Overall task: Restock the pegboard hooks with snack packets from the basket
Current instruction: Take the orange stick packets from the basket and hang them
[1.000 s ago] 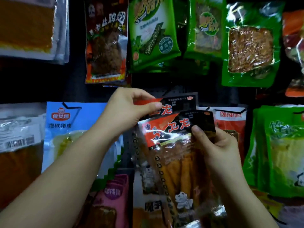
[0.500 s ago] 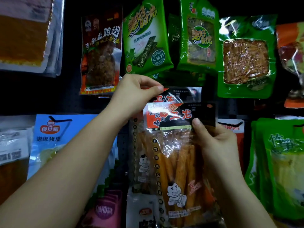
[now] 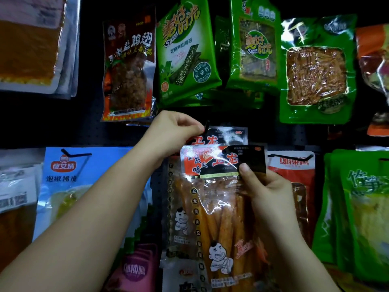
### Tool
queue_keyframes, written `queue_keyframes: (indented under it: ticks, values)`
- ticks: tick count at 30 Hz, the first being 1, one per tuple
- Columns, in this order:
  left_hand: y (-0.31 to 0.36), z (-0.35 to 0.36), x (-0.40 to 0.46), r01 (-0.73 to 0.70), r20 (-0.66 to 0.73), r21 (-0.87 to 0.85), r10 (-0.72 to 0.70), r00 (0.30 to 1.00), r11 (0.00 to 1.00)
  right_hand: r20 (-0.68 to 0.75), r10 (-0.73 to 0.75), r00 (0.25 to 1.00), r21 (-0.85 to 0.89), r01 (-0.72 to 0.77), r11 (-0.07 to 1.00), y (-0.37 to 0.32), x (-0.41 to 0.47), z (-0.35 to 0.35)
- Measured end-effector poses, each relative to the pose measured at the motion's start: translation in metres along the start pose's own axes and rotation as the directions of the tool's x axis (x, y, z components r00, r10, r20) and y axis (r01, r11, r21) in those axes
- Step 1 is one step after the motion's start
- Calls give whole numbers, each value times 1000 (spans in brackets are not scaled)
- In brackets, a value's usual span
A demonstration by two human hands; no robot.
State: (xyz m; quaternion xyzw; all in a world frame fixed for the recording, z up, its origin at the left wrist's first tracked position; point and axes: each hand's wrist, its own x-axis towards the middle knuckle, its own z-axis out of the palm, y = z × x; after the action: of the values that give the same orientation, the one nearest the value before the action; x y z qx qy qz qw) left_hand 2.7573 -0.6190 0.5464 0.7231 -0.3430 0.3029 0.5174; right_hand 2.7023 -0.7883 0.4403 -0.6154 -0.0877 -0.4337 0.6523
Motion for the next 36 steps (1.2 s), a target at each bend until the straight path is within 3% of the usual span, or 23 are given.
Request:
queue_keyframes:
  ticks: [6, 9, 12, 18, 25, 36]
  values:
    - [-21, 4, -3, 7, -59, -78, -12, 998, 997, -4, -9, 1000, -37, 9, 999, 16, 6, 4]
    - [-37, 5, -6, 106, -108, -248, -136, 985, 963, -13, 4, 1000, -37, -4, 999, 27, 10, 5]
    - [-54, 8, -12, 217, -69, -357, -257, 964, 909, 11, 41, 999, -20, -41, 999, 38, 15, 10]
    - [-79, 16, -9, 287, -114, -353, -345, 932, 891, -13, 99, 995, -35, -99, 994, 58, 34, 25]
    - [-103, 30, 13, 382, -132, -367, -454, 881, 848, -30, 89, 996, -186, -93, 978, 80, 66, 37]
    - [-119, 44, 24, 395, -214, -389, -498, 840, 832, -86, 117, 989, -201, -133, 971, 95, 74, 38]
